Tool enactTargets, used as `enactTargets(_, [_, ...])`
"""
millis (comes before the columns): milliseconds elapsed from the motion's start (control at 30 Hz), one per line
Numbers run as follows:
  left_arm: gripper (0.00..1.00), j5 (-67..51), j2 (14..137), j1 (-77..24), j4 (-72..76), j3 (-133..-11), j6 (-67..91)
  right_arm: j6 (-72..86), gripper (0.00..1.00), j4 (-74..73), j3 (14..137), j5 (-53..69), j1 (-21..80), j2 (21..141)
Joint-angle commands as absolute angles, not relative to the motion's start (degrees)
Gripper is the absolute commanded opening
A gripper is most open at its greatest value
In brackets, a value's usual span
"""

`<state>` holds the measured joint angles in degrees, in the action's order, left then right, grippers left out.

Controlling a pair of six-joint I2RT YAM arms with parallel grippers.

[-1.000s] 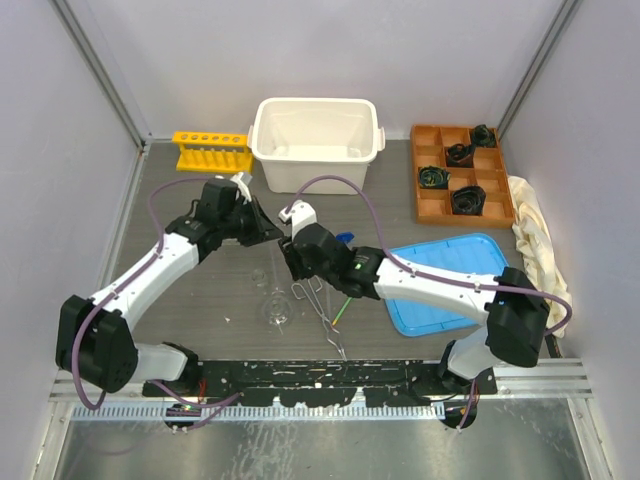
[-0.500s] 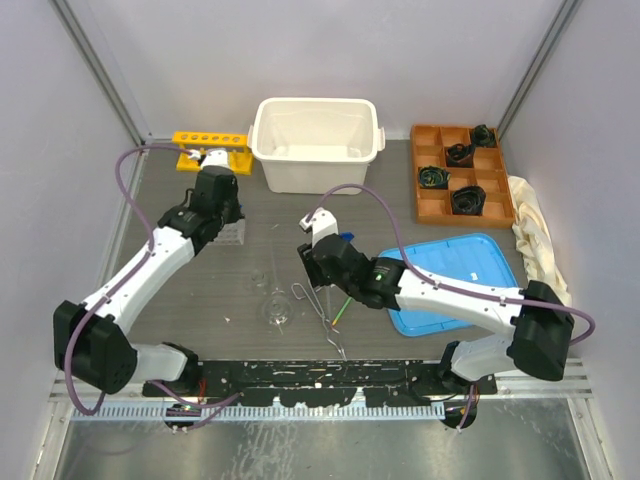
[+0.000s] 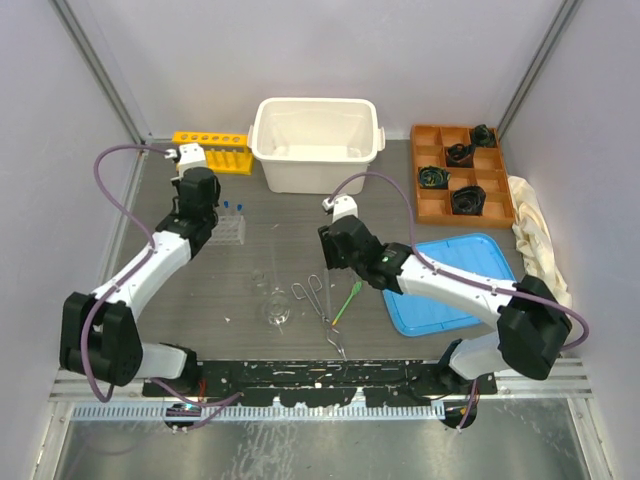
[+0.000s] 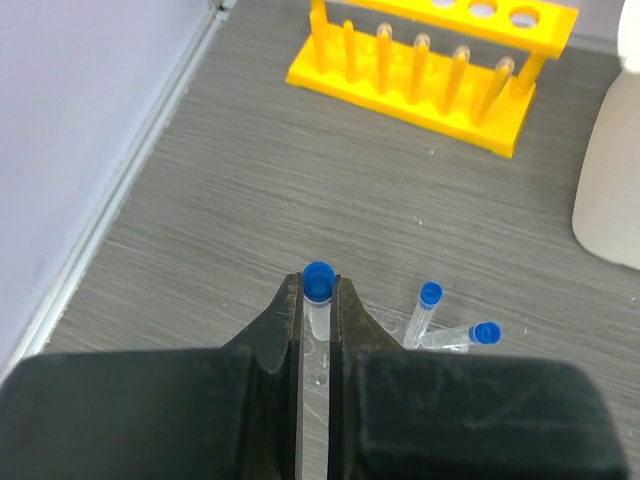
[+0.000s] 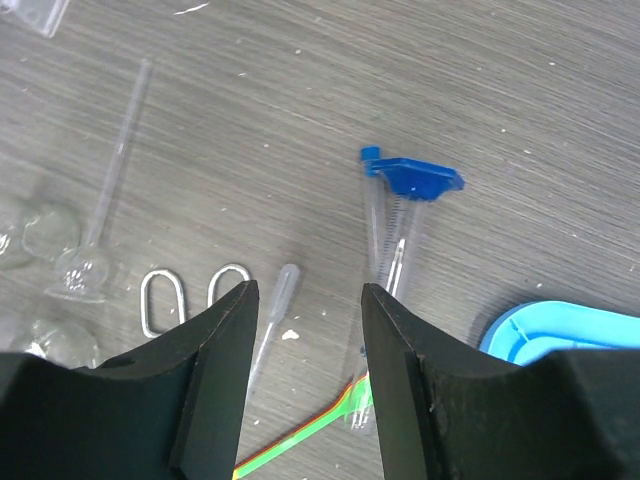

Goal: Organize the chemistry lab equipment
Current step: Insert the test tube into the slot of the test tube rack.

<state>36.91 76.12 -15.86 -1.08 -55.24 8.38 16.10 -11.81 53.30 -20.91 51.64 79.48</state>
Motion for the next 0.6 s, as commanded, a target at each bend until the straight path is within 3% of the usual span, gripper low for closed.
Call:
enactTargets(0, [0.0, 31.8, 78.6, -13.6, 7.5, -53.7, 12.7, 16.7, 0.51, -7.6, 53.3, -17.0, 48.4, 78.4])
enactTargets(567, [0.0, 24.0, 86.3, -12.4, 9.8, -55.5, 15.2, 14.4, 0.51, -6.0, 56.1, -10.8, 42.7, 83.1])
